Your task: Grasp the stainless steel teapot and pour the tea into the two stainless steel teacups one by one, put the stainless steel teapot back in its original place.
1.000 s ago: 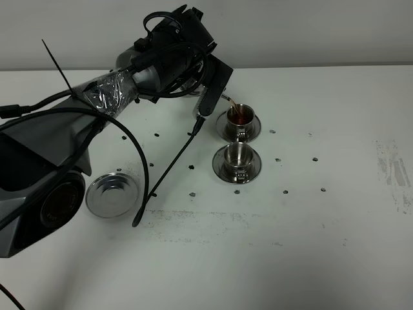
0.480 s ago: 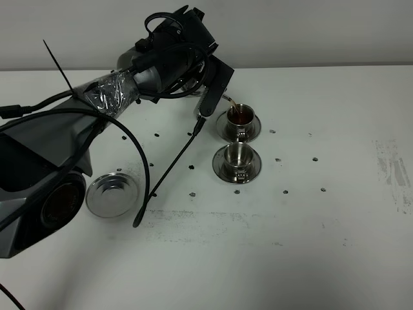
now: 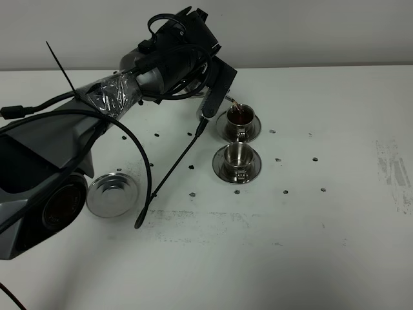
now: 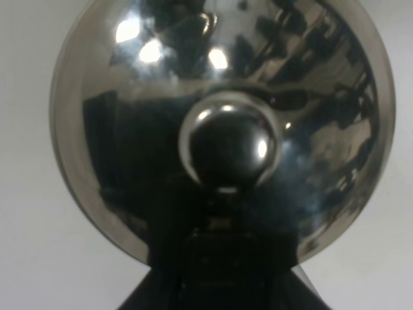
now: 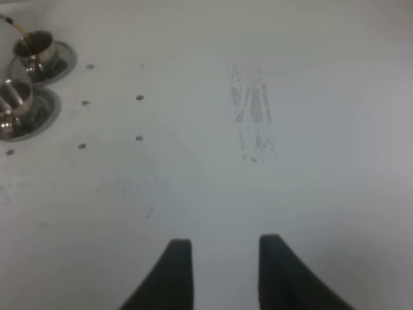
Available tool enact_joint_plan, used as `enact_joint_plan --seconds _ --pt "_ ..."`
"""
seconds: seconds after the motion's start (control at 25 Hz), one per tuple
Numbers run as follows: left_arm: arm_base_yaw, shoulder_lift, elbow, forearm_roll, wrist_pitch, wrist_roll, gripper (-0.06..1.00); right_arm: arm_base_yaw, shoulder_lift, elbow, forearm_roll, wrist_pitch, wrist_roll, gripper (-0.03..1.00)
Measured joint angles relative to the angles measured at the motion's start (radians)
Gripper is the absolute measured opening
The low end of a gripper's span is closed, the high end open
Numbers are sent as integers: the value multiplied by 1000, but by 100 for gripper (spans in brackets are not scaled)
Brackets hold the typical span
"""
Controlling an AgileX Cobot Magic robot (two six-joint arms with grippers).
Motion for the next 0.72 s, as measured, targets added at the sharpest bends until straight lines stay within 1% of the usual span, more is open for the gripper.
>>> enact_joint_plan --seconds 0.72 --pt "-2 2 0 1 -3 0 21 0 0 0 0 0 0 28"
